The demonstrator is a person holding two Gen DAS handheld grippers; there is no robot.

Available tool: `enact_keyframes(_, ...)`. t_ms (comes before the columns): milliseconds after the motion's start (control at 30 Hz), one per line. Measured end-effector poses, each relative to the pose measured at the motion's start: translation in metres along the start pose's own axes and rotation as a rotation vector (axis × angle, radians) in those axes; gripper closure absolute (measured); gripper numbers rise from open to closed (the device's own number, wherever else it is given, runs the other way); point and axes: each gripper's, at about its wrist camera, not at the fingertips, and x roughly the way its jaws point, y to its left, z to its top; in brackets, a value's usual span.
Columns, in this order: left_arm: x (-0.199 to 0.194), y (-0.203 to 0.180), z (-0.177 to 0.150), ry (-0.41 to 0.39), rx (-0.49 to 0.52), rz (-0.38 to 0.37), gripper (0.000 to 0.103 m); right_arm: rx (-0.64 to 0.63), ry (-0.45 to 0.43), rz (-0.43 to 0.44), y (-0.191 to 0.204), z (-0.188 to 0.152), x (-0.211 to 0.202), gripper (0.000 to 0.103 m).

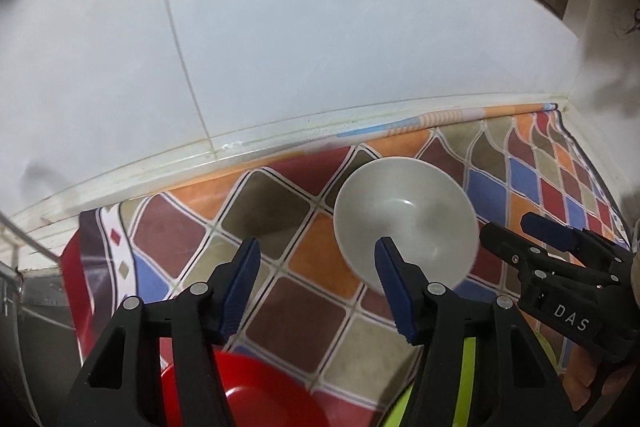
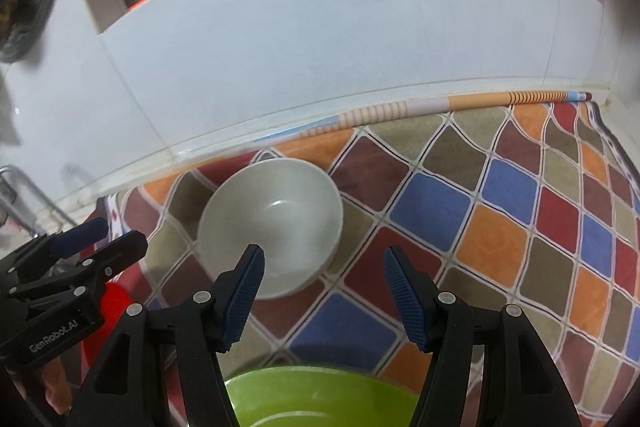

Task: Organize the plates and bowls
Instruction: 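Move both open grippers toward the white bowl, then close both grippers on the rim of the white bowl, then lift the white bowl with both grippers and carry it toward the pink bowl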

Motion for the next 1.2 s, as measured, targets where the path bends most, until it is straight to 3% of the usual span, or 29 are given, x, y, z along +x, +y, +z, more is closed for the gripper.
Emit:
enact_keyframes(233,0.04,-0.008,0.009,0.077,0.006,0.003,0.051,0.043,0.064,0.016,-0.009,0.01,0.034,0.046)
enact_keyframes(467,0.07,-0.014,0.015,0.143,-0.027,-0.02,0.065,0.062,0.109,0.03,-0.012,0.011,0.057,0.055)
enact_keyframes(733,0.092,-0.015,0.016,0.203,-0.079,-0.055,0.083,0.068,0.147,0.049,-0.01,0.009,0.073,0.077)
enact_keyframes(933,0.097,-0.015,0.017,0.201,-0.098,-0.049,0.091,0.061,0.156,0.039,-0.008,0.008,0.081,0.088)
enact_keyframes(1200,0.078,-0.008,0.015,0.173,-0.102,-0.057,0.091,0.054,0.142,0.023,-0.006,0.009,0.076,0.09)
